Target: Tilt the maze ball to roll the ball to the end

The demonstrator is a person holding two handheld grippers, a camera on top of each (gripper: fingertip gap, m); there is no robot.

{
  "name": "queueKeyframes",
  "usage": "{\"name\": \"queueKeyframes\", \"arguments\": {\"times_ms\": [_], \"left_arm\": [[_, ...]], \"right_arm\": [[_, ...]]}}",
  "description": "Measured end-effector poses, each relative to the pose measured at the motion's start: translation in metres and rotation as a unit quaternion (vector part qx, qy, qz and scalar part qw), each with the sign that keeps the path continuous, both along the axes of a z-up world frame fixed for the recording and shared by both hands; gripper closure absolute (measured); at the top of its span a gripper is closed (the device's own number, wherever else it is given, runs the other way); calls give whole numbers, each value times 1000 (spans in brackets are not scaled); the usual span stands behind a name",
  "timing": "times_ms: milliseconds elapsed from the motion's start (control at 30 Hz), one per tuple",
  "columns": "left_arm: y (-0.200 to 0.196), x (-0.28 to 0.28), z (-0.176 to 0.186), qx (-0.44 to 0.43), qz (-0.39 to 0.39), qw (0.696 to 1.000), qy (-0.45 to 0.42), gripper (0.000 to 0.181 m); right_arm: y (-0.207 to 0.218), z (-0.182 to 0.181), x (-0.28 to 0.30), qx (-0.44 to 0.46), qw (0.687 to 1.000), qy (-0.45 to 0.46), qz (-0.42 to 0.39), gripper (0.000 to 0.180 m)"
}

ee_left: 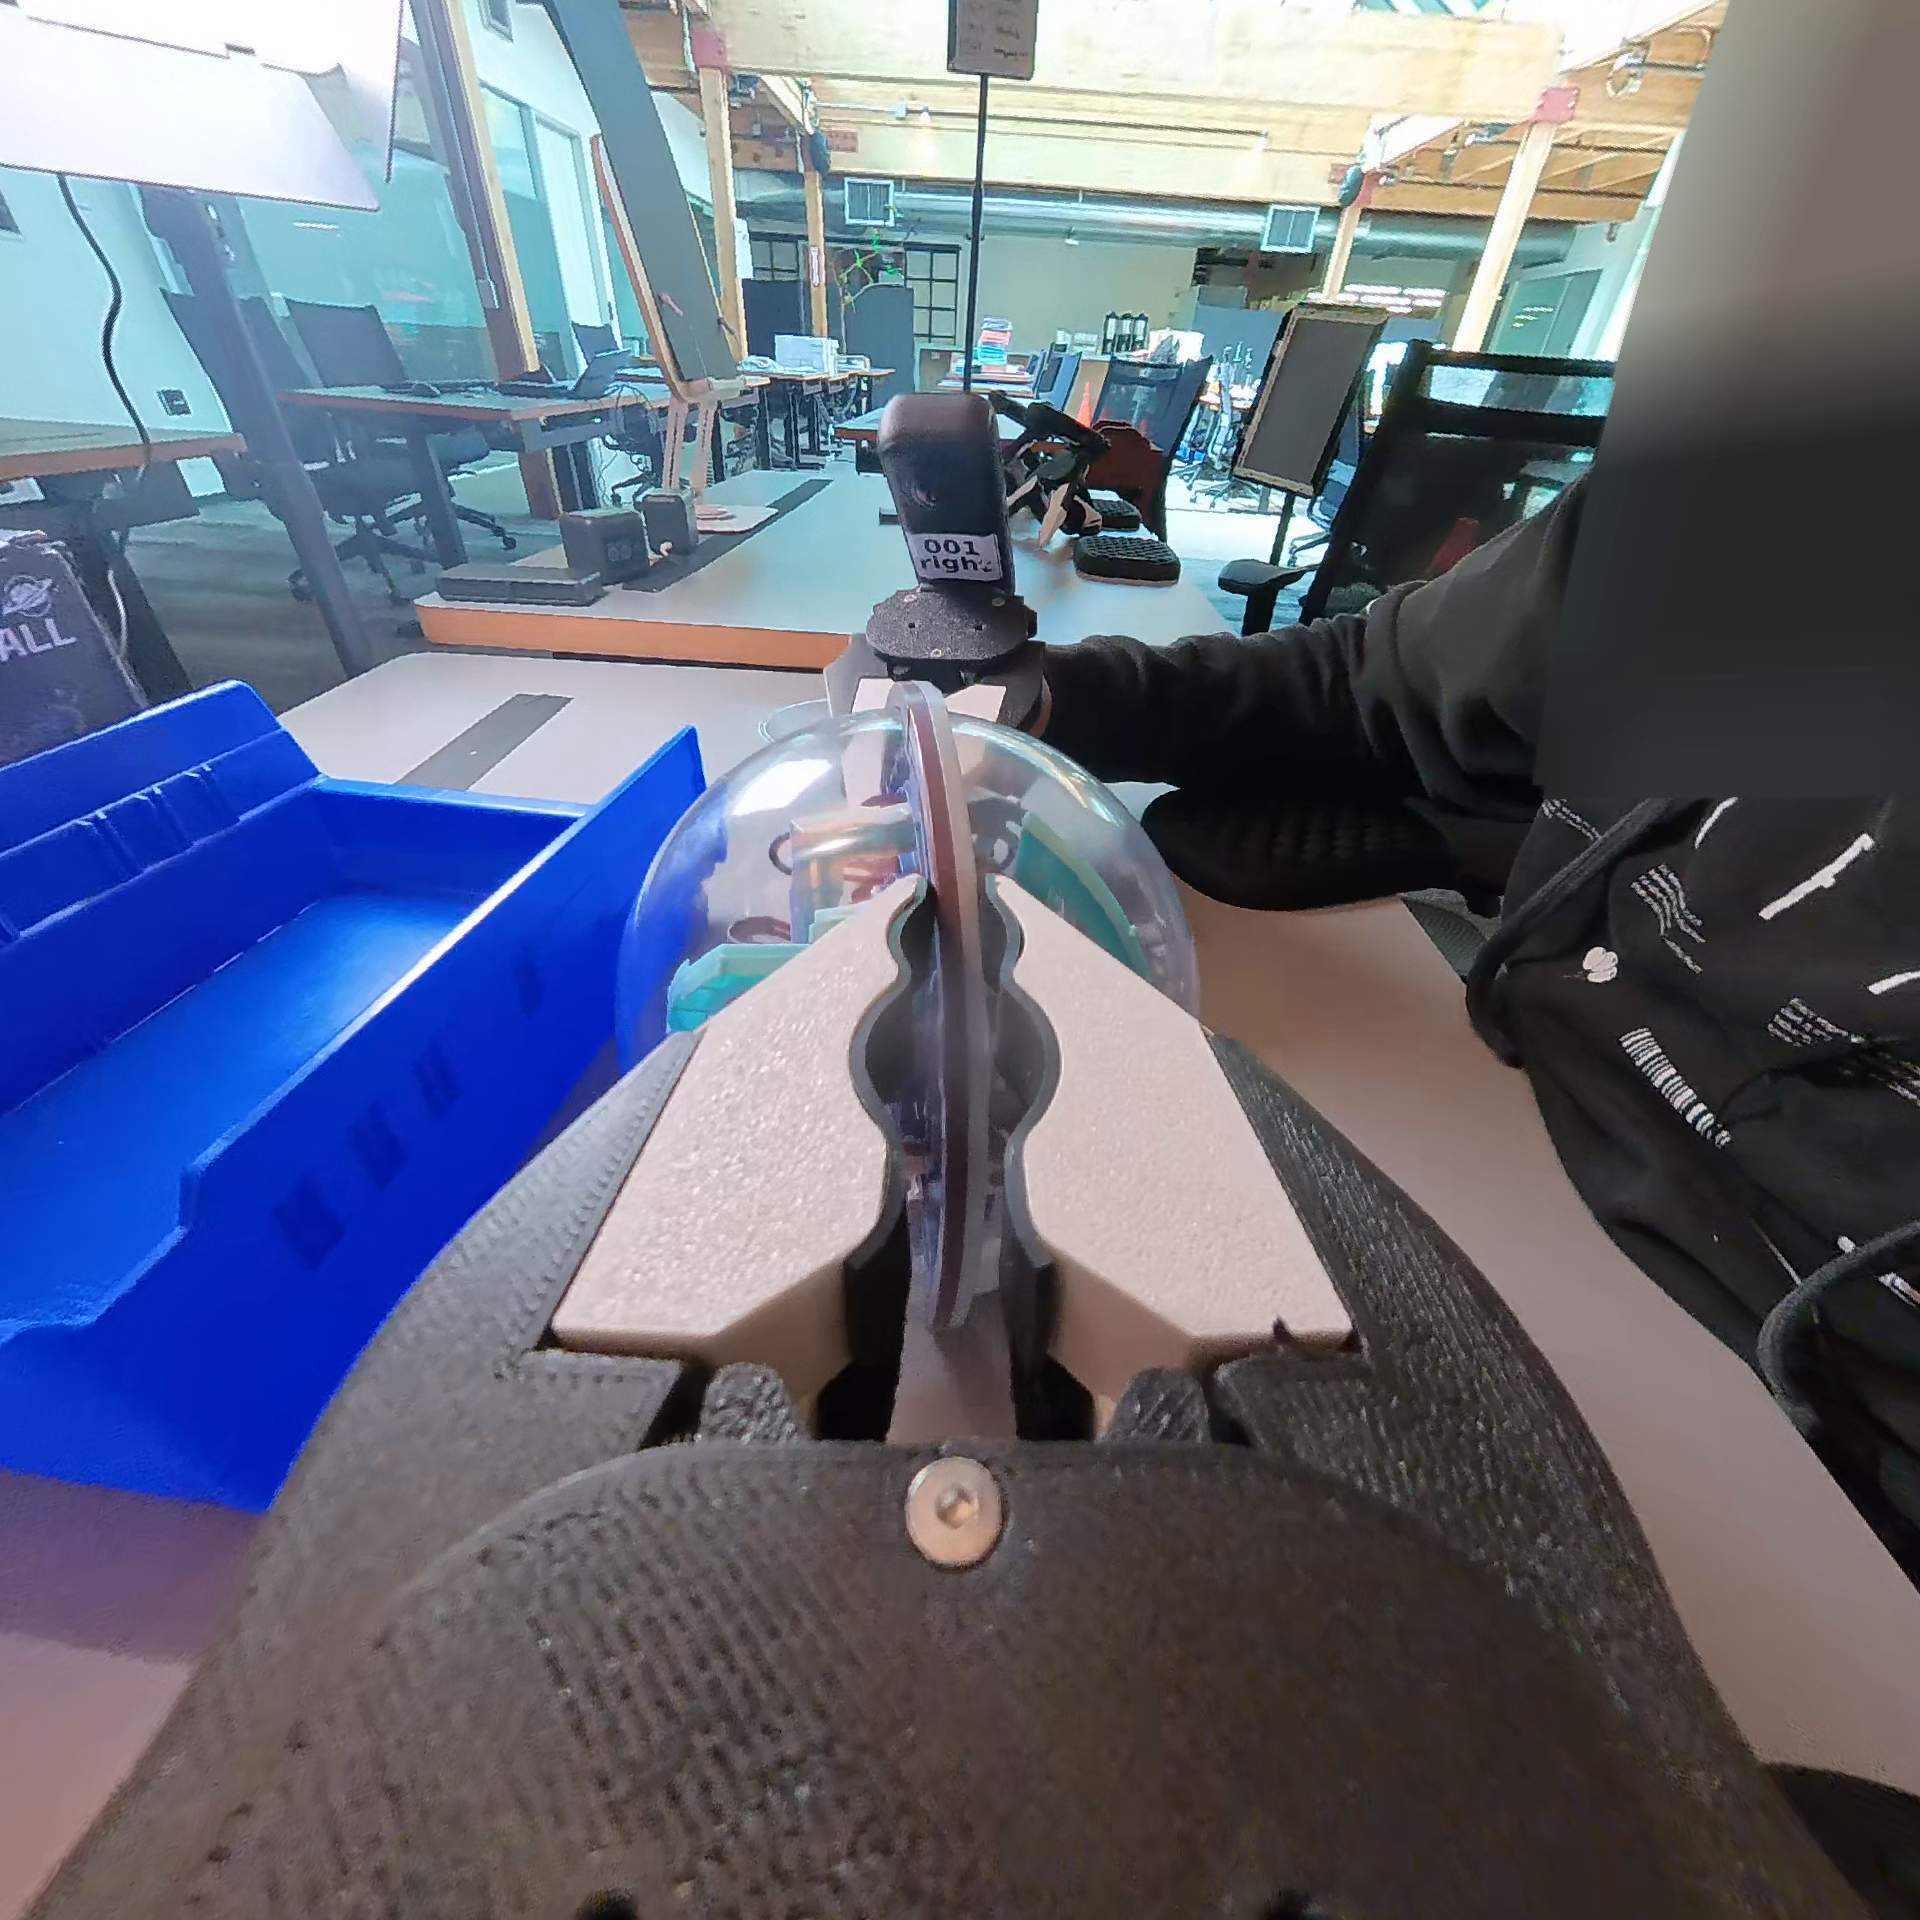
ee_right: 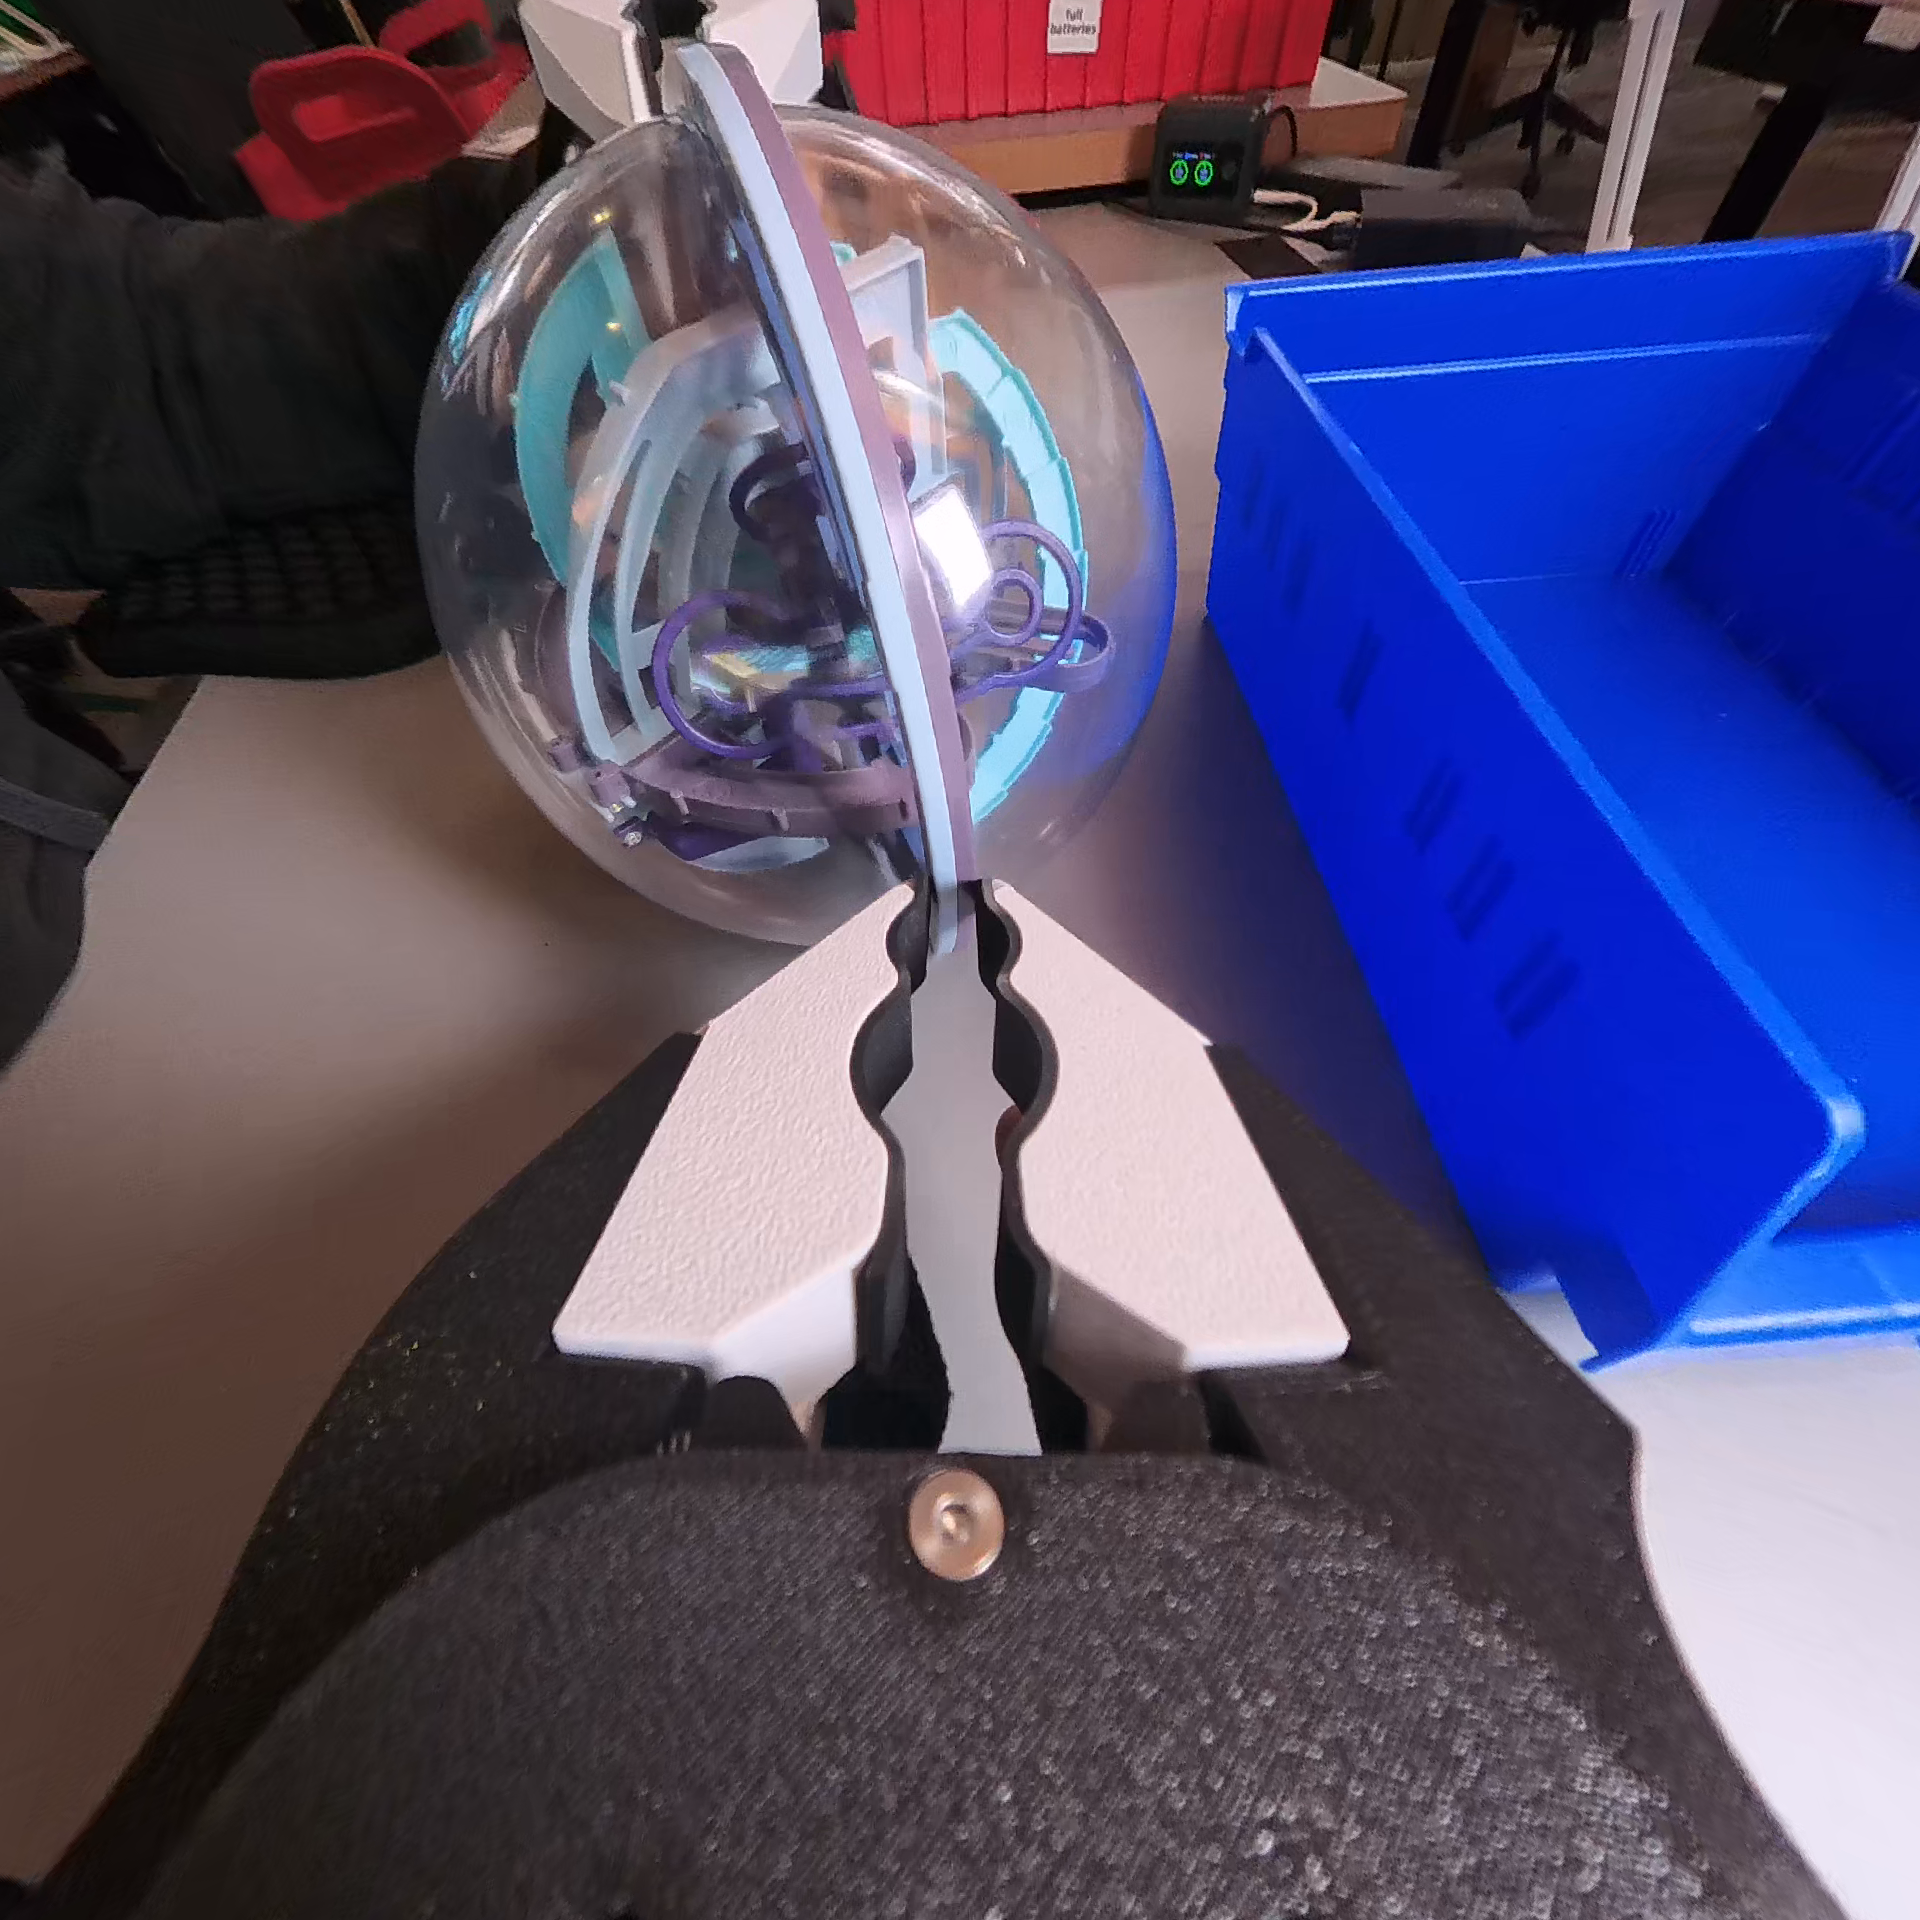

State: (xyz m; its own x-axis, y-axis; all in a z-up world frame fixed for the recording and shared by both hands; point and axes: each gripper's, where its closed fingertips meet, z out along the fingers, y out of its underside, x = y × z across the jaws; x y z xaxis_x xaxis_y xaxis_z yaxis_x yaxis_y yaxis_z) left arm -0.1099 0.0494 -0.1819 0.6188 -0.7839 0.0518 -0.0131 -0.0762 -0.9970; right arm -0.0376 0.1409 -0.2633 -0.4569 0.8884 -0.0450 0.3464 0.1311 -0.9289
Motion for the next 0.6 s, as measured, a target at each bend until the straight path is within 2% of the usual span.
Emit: {"name": "queueKeyframes", "arguments": {"times_ms": [267,600], "left_arm": [[11,-2,3,-38,45,998,-6,174],[12,-1,3,-37,46,998,-16,174]], "right_arm": [[1,-5,0,-43,999,-15,2,173],[3,-6,0,-47,999,-15,-4,173]]}}
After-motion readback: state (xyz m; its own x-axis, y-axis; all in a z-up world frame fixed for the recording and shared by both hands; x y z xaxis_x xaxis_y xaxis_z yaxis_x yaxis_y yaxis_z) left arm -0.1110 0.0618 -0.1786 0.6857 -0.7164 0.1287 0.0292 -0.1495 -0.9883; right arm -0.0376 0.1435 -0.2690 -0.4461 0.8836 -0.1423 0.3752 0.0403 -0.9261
